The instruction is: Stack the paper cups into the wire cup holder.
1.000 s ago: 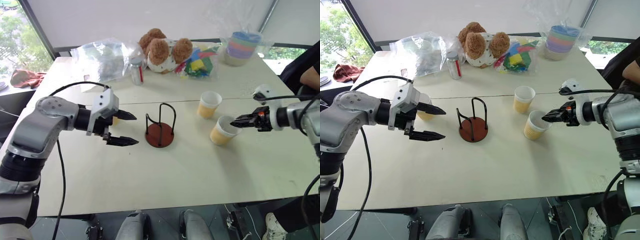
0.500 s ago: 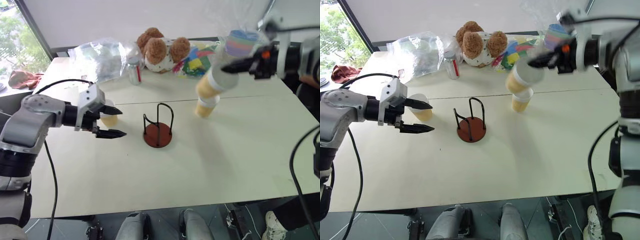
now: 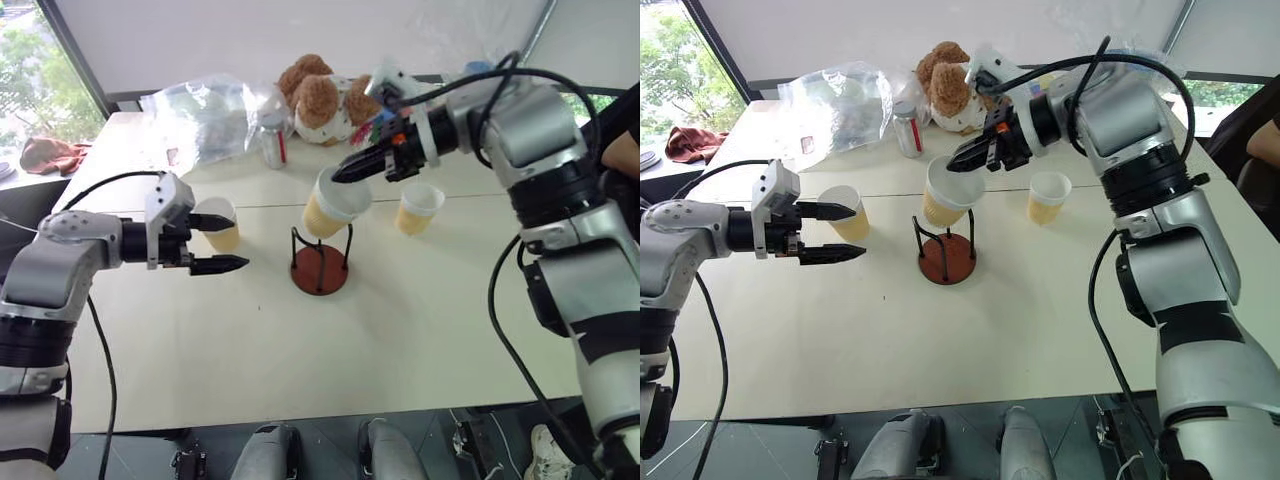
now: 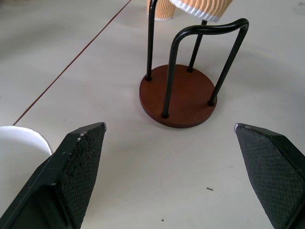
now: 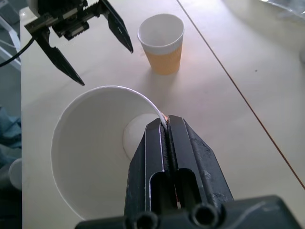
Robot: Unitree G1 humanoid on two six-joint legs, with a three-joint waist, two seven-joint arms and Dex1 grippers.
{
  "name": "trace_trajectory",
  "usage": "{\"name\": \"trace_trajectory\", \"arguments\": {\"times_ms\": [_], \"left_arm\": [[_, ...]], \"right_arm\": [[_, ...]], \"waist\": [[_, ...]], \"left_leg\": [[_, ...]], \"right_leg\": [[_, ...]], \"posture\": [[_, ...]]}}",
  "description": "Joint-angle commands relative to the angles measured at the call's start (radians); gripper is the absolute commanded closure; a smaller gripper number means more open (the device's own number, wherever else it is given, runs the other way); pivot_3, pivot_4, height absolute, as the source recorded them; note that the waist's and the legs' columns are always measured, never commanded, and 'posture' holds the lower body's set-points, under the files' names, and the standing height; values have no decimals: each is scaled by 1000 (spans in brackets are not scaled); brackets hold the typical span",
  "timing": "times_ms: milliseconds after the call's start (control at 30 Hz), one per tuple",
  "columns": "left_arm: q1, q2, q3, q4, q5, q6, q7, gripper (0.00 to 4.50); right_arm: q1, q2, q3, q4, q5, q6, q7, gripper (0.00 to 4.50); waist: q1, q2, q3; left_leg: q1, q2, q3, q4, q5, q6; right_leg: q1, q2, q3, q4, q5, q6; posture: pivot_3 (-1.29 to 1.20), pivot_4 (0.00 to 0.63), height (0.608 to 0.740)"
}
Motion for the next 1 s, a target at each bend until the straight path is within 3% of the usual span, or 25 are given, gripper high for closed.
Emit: {"name": "trace_trajectory", "arguments": {"times_ms": [33, 133, 167, 233, 333, 533, 633, 800, 1000], "left_arm": [[12, 8, 52, -41, -21, -11, 10, 0], [20, 6, 54, -48, -25, -11, 17, 0], [21, 4, 53, -48, -25, -12, 19, 0], [21, -2, 50, -47, -24, -15, 23, 0], [16, -11, 42, -45, -21, -17, 28, 0], [-3, -25, 29, -41, -15, -17, 29, 0], [-24, -28, 33, -45, -27, -6, 23, 0], [-67, -15, 33, -61, -51, 19, -4, 0], [-150, -62, 41, -25, -74, 33, 14, 0]], "right_arm": [[-32, 11, 5, 20, -35, -51, 41, 4489], [-35, 25, 12, 46, -64, -79, 53, 4489], [-38, 32, 13, 54, -74, -86, 53, 4237], [-44, 44, 9, 67, -87, -91, 54, 3646], [-65, 68, -17, 104, -102, -89, 23, 2192], [-115, 52, -89, 169, -96, -86, -22, 2192], [-106, -23, -133, 181, -109, -105, -43, 2192], [114, -205, -138, 80, -183, -244, -80, 2192], [323, -257, -164, 15, -216, -416, -118, 2192]], "waist": [[-2, 0, 0], [-2, 0, 0], [-2, 0, 0], [-2, 0, 0], [-3, 0, 0], [-1, 0, 0], [5, 0, 0], [8, -3, -2], [-11, 1, 1]], "left_leg": [[0, 0, 0, 0, 0, 0], [0, 0, 0, 0, 0, 0], [0, 0, 0, 0, 0, 0], [0, 0, 0, 0, 0, -1], [0, 0, 0, 0, 0, -1], [0, 0, 0, 0, 1, -1], [0, 0, 0, 0, 1, -1], [0, -1, -2, 0, 0, -1], [2, 0, 3, 0, 1, -2]], "right_leg": [[0, 0, 0, 0, 0, 0], [0, 0, 0, 0, 0, 0], [0, 0, 0, 0, 0, 0], [0, 0, 0, 0, 0, 0], [0, 0, 0, 1, 0, 0], [-1, 0, 0, 3, 0, 0], [-1, 0, 0, 3, 0, 0], [0, -1, 0, 2, 0, 0], [0, -1, 1, 0, 0, 0]], "posture": [[0, 150, 740], [0, 150, 740], [0, 150, 740], [0, 150, 740], [0, 150, 740], [0, 150, 740], [0, 150, 740], [0, 150, 740], [0, 150, 740]]}}
